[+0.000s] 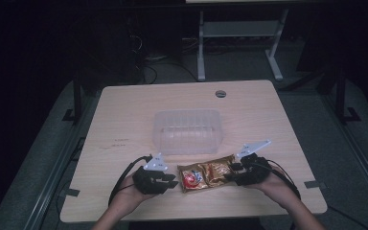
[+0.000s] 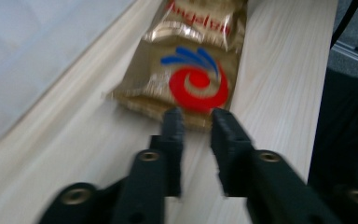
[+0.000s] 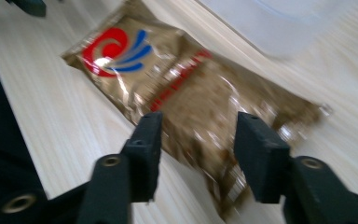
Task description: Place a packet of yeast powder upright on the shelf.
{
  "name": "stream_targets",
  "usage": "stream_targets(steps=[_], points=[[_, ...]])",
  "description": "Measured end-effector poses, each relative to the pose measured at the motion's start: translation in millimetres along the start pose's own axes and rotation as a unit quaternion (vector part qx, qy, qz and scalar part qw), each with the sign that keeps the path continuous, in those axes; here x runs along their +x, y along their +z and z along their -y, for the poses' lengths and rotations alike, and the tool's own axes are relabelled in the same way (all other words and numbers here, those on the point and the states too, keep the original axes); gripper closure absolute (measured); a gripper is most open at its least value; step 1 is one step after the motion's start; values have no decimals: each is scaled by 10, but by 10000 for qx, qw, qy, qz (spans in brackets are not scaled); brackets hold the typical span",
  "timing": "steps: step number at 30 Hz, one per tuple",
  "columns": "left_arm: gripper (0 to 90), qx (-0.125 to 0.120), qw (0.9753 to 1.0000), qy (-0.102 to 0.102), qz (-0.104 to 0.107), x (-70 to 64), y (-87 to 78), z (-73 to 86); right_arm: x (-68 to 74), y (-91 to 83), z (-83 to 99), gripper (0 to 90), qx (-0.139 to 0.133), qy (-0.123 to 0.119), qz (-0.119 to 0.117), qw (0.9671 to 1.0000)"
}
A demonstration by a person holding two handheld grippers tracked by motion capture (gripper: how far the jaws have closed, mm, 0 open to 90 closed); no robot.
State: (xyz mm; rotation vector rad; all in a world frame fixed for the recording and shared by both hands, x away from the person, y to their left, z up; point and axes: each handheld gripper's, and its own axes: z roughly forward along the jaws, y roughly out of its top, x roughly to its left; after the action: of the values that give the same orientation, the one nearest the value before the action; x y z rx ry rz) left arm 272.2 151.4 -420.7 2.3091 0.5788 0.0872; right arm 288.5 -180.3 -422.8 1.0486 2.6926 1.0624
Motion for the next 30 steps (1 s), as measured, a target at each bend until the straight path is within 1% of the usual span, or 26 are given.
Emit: stream_targets(steps=[1,2,3,4,6,7,8,9,11,12,13,15,17,18,20,21,22,23,24,26,28,29,30], points=[[809,0,10000,0,0,0,0,0,0,0,0,467,0,0,0,10000],[850,23,10000,56,7,-5,22,-40,-60,-50,51,416,30,102,28,9999],[874,58,9999,140,46,-13,71,-117,-81,-76,78,404,44,154,109,9998],[893,46,9998,158,65,-15,100,-156,-109,-100,105,400,47,209,117,9997],[894,45,9998,189,95,-20,156,-238,-159,-145,164,392,18,285,125,9995],[895,45,9998,189,95,-20,156,-238,-183,-160,191,383,14,353,121,9993],[895,67,9994,296,148,-10,217,-320,-209,-175,217,373,23,378,113,9992],[894,77,9992,366,167,-10,254,-358,-227,-183,242,362,6,423,110,9990],[895,91,9989,413,213,-14,342,-431,-266,-191,278,335,23,499,95,9987],[895,86,9988,430,228,-14,392,-463,-294,-187,290,327,5,493,104,9987],[895,134,9984,478,255,-2,440,-497,-314,-183,294,321,8,519,82,9986],[895,174,9983,474,291,7,550,-556,-336,-174,293,309,-51,628,49,9980],[895,250,9979,503,329,18,659,-605,-350,-160,290,296,-93,649,-24,9978],[895,305,9975,541,338,23,713,-626,-358,-157,286,288,-67,659,-50,9978],[894,290,9978,489,343,15,819,-649,-366,-139,282,281,-76,705,-85,9974],[894,339,9976,514,318,16,863,-656,-368,-129,280,277,-92,728,-99,9973],[894,431,9970,582,283,21,899,-656,-370,-124,275,273,-77,745,-122,9971],[894,453,9971,558,240,17,938,-649,-369,-117,268,269,-75,764,-127,9970],[894,507,9966,612,220,29,961,-641,-368,-108,262,267,-80,770,-138,9969],[895,452,9975,491,250,39,985,-622,-362,-89,249,260,-60,764,-208,9968],[896,479,9974,458,271,43,1000,-617,-349,-62,236,253,-54,772,-242,9967],[896,507,9972,473,281,50,1011,-617,-347,-51,231,249,-30,741,-266,9969],[897,519,9973,417,302,53,1026,-613,-341,-33,225,244,-43,754,-297,9967]])
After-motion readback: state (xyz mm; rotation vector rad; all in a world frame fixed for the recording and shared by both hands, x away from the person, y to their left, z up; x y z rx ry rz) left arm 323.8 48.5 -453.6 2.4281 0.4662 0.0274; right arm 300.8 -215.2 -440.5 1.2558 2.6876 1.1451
